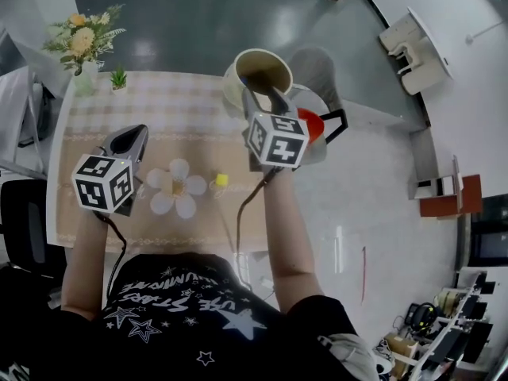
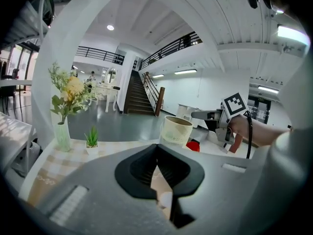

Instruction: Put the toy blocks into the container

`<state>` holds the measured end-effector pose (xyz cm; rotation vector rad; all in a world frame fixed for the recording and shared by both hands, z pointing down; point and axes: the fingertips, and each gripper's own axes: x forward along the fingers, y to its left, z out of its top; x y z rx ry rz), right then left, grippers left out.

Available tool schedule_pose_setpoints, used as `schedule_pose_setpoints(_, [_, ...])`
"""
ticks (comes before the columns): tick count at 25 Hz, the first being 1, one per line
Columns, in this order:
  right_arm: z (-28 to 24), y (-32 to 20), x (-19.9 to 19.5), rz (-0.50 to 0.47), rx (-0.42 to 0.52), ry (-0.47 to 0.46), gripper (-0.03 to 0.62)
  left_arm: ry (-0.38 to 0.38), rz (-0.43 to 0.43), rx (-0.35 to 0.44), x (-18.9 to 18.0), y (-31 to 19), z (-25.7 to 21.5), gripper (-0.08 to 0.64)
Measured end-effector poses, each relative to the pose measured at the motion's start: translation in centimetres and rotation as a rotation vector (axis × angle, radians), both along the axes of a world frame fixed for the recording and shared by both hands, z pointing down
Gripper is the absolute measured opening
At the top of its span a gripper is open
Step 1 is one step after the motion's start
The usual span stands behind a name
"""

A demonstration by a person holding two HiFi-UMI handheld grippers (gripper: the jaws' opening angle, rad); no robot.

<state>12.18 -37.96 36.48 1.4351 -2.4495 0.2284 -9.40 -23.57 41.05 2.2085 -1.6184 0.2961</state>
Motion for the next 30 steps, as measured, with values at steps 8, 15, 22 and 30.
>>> schedule_pose_setpoints(8, [2.2, 5.9, -4.1, -0.008, -0.048, -0.001, 0.222, 0.019, 0.017, -0.027, -3.0, 3.8, 1.4, 0.009])
schedule_pose_setpoints(15, [4.8, 11.1, -7.6, -0.009, -0.105, 0.006, 0.222, 0.034, 0.047, -0.064, -4.9, 7.1, 3.0, 0.009])
schedule_pose_setpoints(22, [9.3, 15.9, -10.6, -0.002, -0.197, 0.029, 0.222, 0.047, 0.079, -0.106, -6.6, 9.5, 5.2, 0.009])
schedule_pose_setpoints(30, [15.2, 20.8, -13.5, -0.007, -0.322, 0.058, 0.222, 0.069, 0.099, -0.162, -8.1, 11.8, 7.8, 0.009])
